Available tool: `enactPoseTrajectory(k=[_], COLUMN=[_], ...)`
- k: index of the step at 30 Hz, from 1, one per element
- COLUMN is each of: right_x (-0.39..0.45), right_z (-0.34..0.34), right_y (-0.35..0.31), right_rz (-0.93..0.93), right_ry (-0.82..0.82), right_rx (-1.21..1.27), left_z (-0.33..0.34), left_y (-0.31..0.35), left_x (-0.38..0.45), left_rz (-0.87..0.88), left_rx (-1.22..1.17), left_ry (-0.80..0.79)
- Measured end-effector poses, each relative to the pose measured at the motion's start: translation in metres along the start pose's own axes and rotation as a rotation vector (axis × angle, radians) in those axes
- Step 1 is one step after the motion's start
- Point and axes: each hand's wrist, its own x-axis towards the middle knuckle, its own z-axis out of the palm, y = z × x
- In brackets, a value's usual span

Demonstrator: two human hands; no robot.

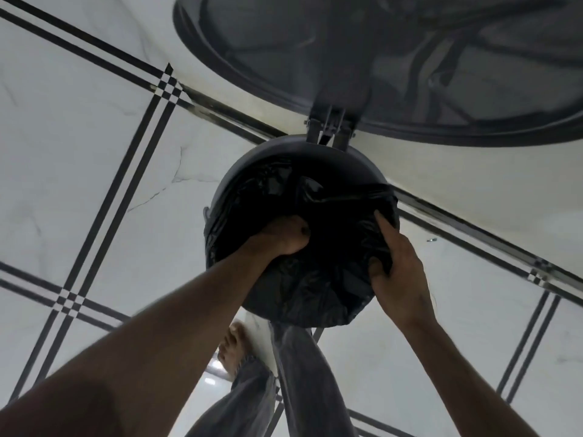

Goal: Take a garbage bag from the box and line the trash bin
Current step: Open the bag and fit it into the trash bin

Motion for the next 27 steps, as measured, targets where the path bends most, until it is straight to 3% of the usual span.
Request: enactPoseTrajectory(k=[4, 8, 15, 21, 27], right_x=[0.0, 0.003, 0.002, 0.002, 0.001], right_z=[0.004, 0.003, -0.001, -0.01, -0.022], right_y=[0.007, 0.008, -0.009, -0.023, -0.019], right_rz=[-0.056, -0.055, 0.09, 0.081, 0.055], right_ry=[0.014, -0.019, -0.069, 0.015, 0.118], right_rx=[-0.004, -0.02, -0.029, -0.113, -0.001], left_z=[-0.001, -0.001, -0.035, -0.042, -0.044], left_y=[0.002, -0.006, -0.006, -0.023, -0.044], left_x=[0.01, 0.004, -0.025, -0.085, -0.114], left_rz=[0.04, -0.024, 0.023, 0.325, 0.347], left_rx=[-0.01, -0.175, 0.041, 0.227, 0.455], left_ry=[0.026, 0.06, 0.188, 0.61, 0.772])
